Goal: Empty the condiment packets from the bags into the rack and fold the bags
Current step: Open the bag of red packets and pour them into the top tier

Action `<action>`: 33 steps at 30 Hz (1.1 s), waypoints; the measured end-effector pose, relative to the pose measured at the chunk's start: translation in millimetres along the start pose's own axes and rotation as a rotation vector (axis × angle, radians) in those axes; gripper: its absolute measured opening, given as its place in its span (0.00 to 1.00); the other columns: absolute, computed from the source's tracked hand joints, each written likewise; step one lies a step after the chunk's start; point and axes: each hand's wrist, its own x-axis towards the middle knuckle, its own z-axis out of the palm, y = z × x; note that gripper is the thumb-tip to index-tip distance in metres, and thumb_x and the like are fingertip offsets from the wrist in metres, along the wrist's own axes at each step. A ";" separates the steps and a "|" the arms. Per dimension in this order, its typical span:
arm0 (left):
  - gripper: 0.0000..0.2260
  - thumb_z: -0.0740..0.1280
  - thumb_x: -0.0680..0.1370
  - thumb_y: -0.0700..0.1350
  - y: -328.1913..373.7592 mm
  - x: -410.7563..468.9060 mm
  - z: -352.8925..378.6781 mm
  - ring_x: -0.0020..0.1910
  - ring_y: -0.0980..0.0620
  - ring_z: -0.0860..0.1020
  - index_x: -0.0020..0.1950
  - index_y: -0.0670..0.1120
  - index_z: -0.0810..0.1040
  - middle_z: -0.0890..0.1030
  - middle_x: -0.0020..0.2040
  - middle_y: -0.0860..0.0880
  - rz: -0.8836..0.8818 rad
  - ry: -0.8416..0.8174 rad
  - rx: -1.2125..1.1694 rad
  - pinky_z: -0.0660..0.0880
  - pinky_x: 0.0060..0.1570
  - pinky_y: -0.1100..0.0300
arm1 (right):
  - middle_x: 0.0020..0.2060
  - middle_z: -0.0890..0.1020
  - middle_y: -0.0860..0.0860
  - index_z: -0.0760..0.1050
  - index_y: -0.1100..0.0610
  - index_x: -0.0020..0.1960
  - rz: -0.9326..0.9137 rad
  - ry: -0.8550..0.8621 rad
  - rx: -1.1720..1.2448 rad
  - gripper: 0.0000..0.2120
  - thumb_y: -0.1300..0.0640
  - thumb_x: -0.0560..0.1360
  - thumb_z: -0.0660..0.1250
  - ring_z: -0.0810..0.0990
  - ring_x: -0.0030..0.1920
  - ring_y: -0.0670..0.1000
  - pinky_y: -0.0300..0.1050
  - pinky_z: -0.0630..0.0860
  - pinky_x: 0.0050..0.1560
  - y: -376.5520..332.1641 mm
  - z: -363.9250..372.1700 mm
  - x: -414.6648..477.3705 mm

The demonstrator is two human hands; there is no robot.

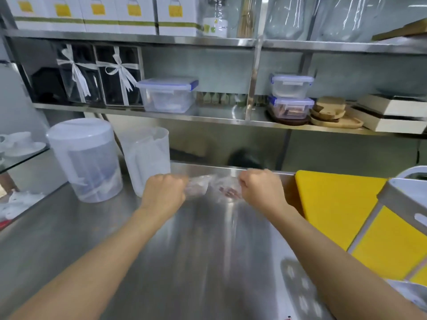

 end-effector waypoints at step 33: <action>0.23 0.54 0.79 0.54 84.7 -195.5 109.9 0.73 0.53 0.60 0.74 0.51 0.57 0.62 0.75 0.52 -0.099 -0.574 -0.539 0.56 0.70 0.58 | 0.77 0.44 0.59 0.43 0.53 0.76 0.351 -0.774 0.195 0.34 0.42 0.76 0.51 0.39 0.76 0.56 0.58 0.40 0.74 -76.4 130.0 -211.0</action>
